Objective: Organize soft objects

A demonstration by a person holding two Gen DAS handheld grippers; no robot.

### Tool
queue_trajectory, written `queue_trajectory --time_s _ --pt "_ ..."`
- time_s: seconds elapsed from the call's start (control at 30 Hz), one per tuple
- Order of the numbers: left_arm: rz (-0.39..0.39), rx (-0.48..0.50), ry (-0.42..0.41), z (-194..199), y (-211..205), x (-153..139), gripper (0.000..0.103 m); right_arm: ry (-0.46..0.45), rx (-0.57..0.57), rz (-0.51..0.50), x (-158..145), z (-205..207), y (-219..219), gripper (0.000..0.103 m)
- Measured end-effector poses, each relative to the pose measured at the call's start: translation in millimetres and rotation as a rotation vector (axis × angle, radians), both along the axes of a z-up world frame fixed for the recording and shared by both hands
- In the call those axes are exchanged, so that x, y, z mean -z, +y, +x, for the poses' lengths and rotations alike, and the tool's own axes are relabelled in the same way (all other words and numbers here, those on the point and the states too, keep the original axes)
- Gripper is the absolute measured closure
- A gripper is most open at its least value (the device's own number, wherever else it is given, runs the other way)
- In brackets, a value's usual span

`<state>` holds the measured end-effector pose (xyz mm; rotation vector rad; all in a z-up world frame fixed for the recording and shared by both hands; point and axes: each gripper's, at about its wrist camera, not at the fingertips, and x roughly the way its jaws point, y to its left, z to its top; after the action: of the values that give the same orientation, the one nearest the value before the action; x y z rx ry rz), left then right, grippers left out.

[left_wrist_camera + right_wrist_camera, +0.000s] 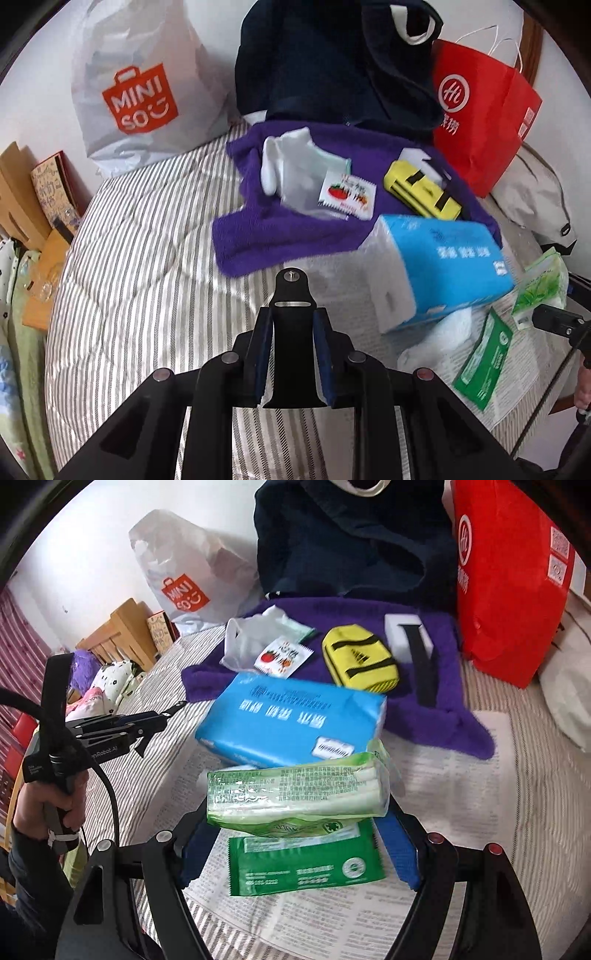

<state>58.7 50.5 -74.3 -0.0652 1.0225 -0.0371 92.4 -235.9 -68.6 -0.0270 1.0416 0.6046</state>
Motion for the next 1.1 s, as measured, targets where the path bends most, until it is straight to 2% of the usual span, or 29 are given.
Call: queue_trajectory --time_s 0.27,0.57,0.87,1.1 --pt "-0.022 0.007 -0.036 15.3 -4.1 -18.4 0.081 -0.015 0.022 0.004 -9.8 19.7 -14.2 0.023" --pt "-0.012 0.026 -0.064 42.6 -12.2 -35.0 0.081 -0.031 0.050 0.005 -15.4 49.5 -21.0 0.023" --pt "-0.016 0.049 -0.067 72.5 -17.7 -37.5 0.081 -0.040 0.073 0.011 -20.2 86.3 -20.4 0.023" --pt "-0.014 0.075 -0.062 100.6 -23.9 -36.5 0.081 -0.020 0.082 0.012 -10.1 117.3 -14.2 0.023"
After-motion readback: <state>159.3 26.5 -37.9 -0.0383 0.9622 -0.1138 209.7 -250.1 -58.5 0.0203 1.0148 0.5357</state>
